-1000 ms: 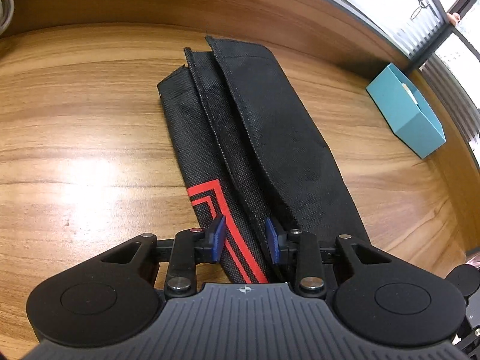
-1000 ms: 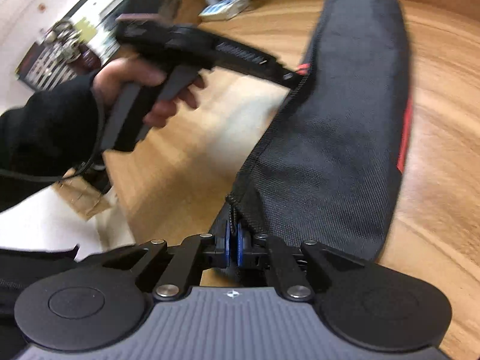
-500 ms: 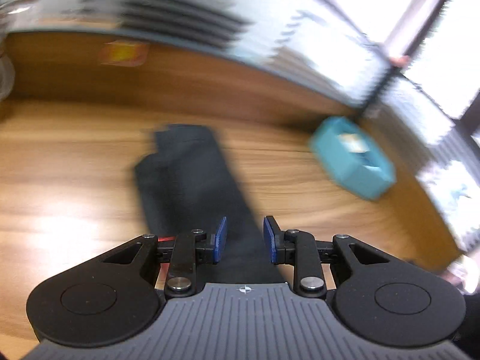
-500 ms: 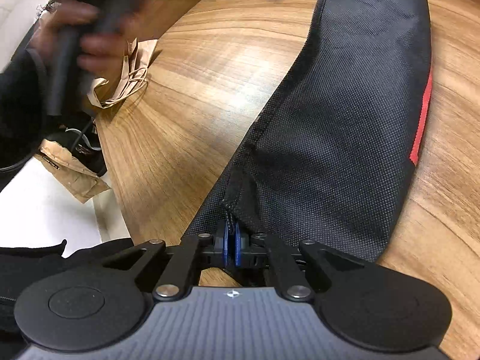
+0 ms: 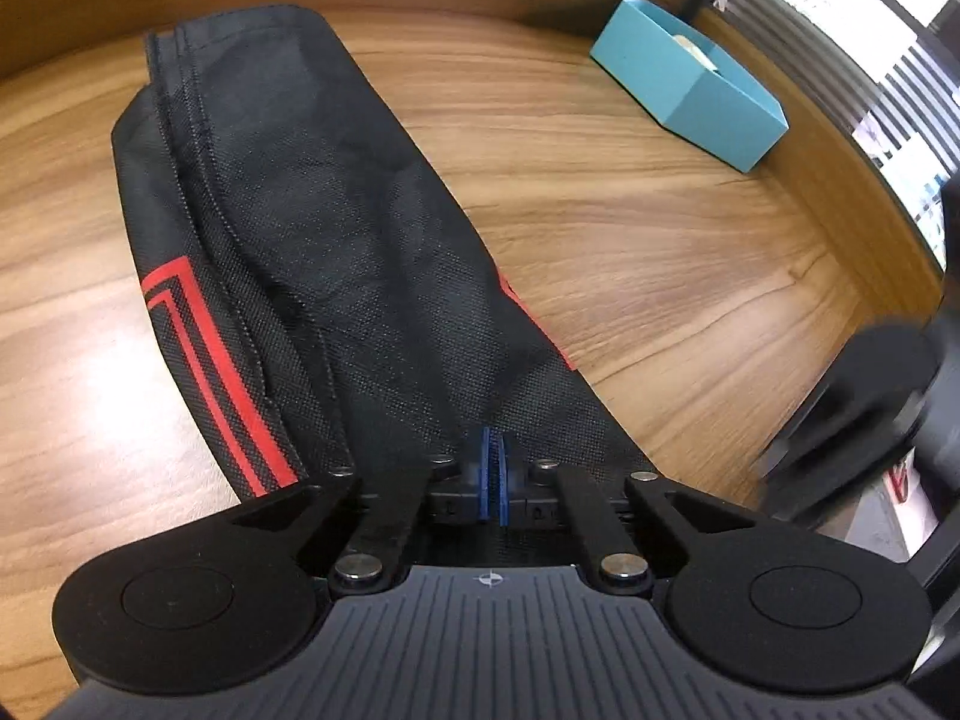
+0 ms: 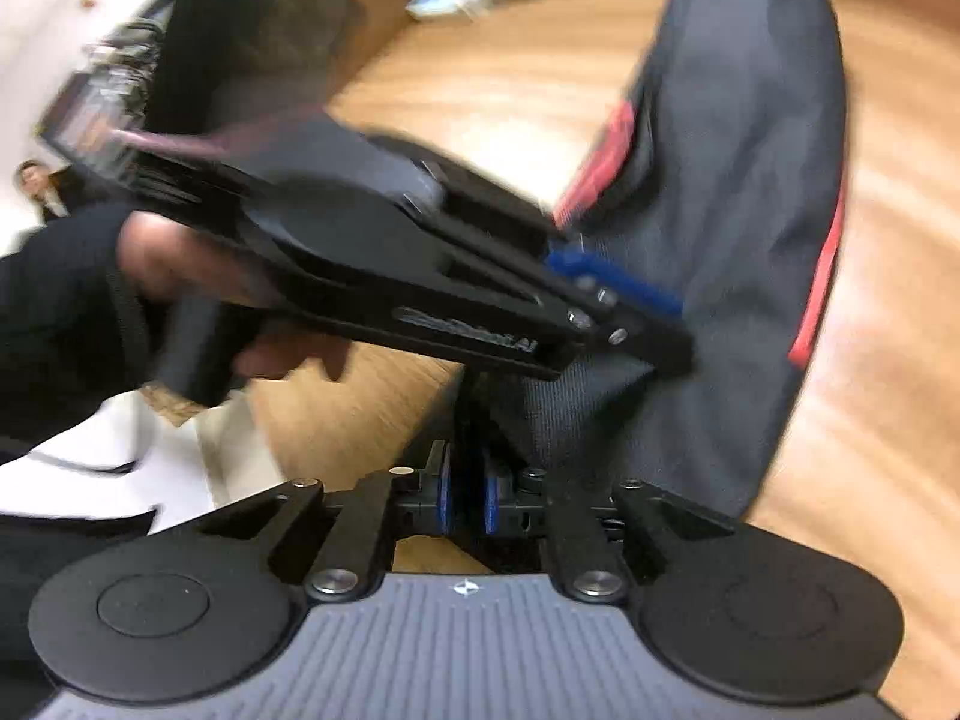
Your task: Fold shopping bag
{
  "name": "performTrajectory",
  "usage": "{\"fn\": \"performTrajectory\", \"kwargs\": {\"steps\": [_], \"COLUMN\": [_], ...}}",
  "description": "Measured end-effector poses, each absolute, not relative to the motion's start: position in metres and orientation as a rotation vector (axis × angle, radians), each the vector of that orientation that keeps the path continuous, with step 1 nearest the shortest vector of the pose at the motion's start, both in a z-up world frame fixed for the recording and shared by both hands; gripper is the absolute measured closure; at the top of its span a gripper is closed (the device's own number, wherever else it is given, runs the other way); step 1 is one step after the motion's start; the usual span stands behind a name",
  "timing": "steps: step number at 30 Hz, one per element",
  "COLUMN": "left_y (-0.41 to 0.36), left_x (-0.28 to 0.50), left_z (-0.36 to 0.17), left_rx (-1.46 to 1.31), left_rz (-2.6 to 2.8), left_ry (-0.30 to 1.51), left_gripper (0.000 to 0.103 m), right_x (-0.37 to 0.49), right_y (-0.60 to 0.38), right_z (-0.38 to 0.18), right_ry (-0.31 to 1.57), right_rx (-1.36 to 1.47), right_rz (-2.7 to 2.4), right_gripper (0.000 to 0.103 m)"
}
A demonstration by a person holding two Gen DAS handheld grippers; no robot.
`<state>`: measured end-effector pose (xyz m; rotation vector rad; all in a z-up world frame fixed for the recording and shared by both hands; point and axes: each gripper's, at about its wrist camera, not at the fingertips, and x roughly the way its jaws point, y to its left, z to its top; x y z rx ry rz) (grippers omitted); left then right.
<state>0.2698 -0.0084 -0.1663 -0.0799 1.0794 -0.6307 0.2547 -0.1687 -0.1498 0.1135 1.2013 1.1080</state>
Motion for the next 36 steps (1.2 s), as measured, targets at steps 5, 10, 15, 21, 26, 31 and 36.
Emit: {"fn": "performTrajectory", "kwargs": {"steps": [5,10,15,21,26,31,36], "left_y": [-0.017,-0.012,0.003,0.003,0.004,0.003,0.012], "left_x": [0.264,0.266,0.265,0.268,0.27,0.271,0.274], "left_z": [-0.164,-0.162,-0.166,-0.166,-0.166,-0.166,-0.165], "left_rx": [-0.048,-0.016,-0.058,-0.077,-0.09,-0.1,-0.177], "left_rz": [-0.637,-0.7,-0.743,-0.761,-0.762,-0.766,-0.711], "left_ry": [1.053,1.082,1.1,1.128,1.134,1.131,1.131], "left_gripper": [0.098,0.099,0.1,0.101,0.101,0.101,0.096], "right_x": [0.289,0.336,0.382,0.477,0.529,0.502,0.421], "right_y": [-0.199,-0.193,-0.169,-0.139,-0.108,-0.098,-0.109], "right_z": [-0.144,-0.189,-0.225,-0.224,-0.218,-0.217,-0.221], "right_ry": [1.176,1.268,1.306,1.246,1.196,1.22,1.287], "right_rx": [0.205,0.275,0.278,0.212,0.161,0.12,0.126], "right_rz": [1.066,1.031,1.04,1.029,1.009,1.031,1.115], "right_gripper": [0.094,0.1,0.103,0.103,0.103,0.103,0.103]}}
